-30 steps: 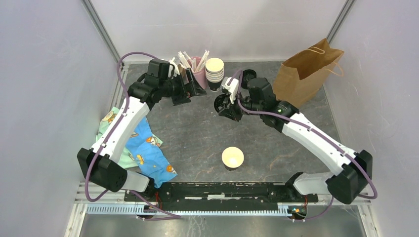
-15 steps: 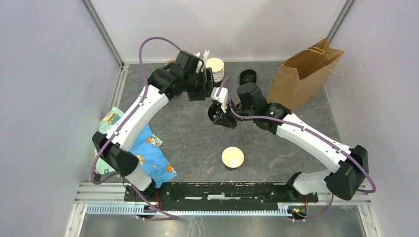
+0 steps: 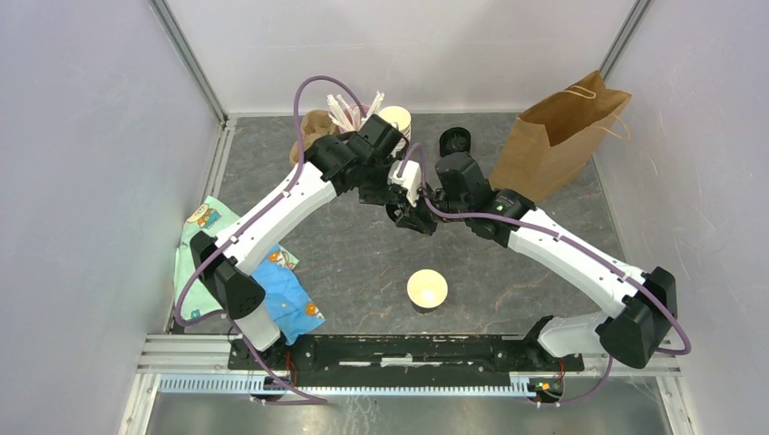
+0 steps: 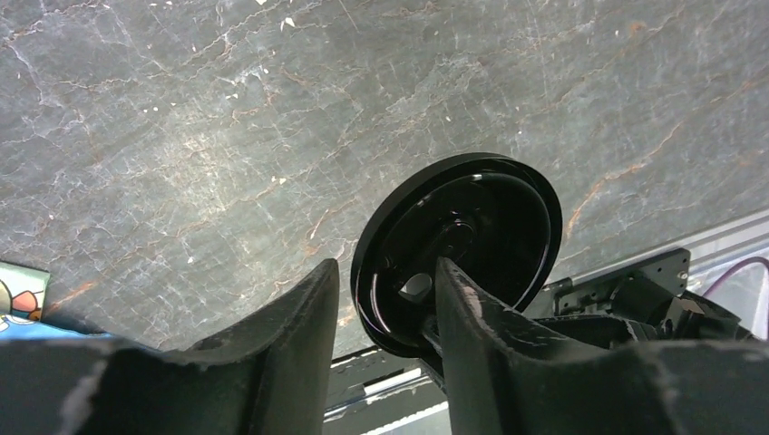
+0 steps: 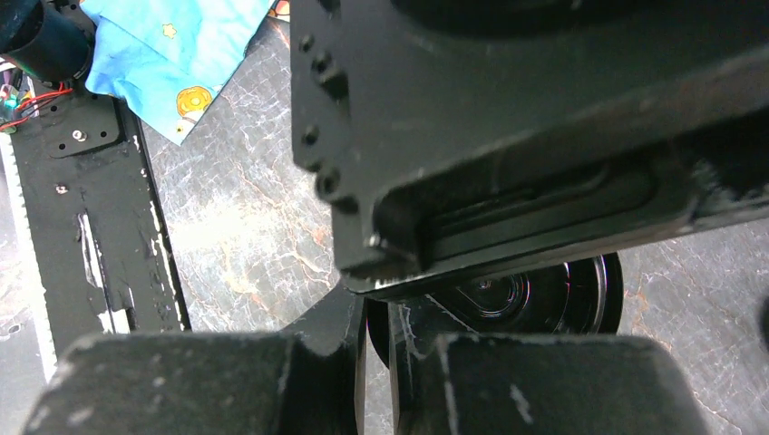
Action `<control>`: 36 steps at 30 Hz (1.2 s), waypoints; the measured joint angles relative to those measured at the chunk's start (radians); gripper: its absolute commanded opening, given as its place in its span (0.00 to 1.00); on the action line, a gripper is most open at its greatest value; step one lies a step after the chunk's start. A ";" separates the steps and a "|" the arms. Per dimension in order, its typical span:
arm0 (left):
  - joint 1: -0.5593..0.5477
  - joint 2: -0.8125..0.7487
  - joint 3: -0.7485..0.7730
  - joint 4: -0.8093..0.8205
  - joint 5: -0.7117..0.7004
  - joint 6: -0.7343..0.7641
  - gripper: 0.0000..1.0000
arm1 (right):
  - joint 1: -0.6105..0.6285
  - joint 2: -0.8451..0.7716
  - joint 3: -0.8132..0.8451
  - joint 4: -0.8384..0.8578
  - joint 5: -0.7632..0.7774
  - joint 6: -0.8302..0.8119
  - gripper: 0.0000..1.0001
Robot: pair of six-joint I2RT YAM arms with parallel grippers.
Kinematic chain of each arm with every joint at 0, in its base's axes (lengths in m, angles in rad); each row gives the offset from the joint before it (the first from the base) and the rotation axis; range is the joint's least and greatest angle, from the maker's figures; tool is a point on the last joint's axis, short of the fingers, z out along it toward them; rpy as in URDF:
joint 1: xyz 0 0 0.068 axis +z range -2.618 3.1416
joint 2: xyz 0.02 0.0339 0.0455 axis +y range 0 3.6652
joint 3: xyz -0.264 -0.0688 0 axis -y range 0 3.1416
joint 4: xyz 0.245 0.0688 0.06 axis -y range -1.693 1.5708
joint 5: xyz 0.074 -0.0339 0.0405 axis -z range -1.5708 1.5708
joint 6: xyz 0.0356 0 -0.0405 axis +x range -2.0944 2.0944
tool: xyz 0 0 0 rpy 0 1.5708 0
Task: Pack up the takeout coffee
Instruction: Close the cup lid on the coffee cup.
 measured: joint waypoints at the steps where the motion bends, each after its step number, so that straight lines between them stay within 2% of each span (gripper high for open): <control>1: -0.009 0.003 0.000 -0.001 -0.002 0.003 0.47 | 0.000 -0.001 -0.001 0.000 0.002 0.000 0.08; 7: -0.021 0.021 0.000 -0.016 -0.031 0.010 0.35 | 0.002 -0.002 -0.003 0.000 0.013 0.000 0.08; 11: -0.021 0.031 0.002 -0.020 -0.047 0.013 0.22 | 0.002 -0.002 -0.005 0.000 0.018 0.000 0.08; 13: -0.021 0.033 0.002 -0.021 -0.048 0.015 0.20 | 0.003 -0.002 -0.006 0.000 0.019 0.000 0.11; 14: -0.021 0.033 0.002 -0.023 -0.049 0.017 0.18 | 0.004 -0.002 -0.006 -0.002 0.021 0.000 0.15; 17: -0.021 0.033 0.008 -0.029 -0.052 0.018 0.13 | 0.006 -0.003 -0.006 -0.001 0.028 0.003 0.39; 19: -0.019 0.033 0.017 -0.034 -0.054 0.019 0.12 | 0.006 -0.006 -0.006 -0.003 0.047 0.018 0.52; 22: 0.006 0.033 0.028 -0.036 -0.027 0.018 0.10 | 0.009 -0.007 0.028 -0.059 0.095 0.040 0.66; 25: 0.078 0.023 0.018 -0.014 0.070 0.015 0.10 | 0.010 -0.007 0.143 -0.158 0.175 0.069 0.80; 29: 0.263 -0.090 -0.140 0.178 0.312 -0.072 0.11 | -0.005 -0.045 0.295 -0.193 0.251 0.139 0.96; 31: 0.370 -0.191 -0.281 0.352 0.458 -0.183 0.12 | -0.036 -0.081 0.350 -0.204 0.247 0.199 0.95; 35: 0.467 -0.340 -0.509 0.768 0.653 -0.466 0.14 | -0.254 -0.100 0.457 -0.162 0.086 0.410 0.94; 36: 0.466 -0.356 -0.540 0.862 0.687 -0.529 0.14 | -0.311 -0.101 0.453 -0.118 0.038 0.474 0.98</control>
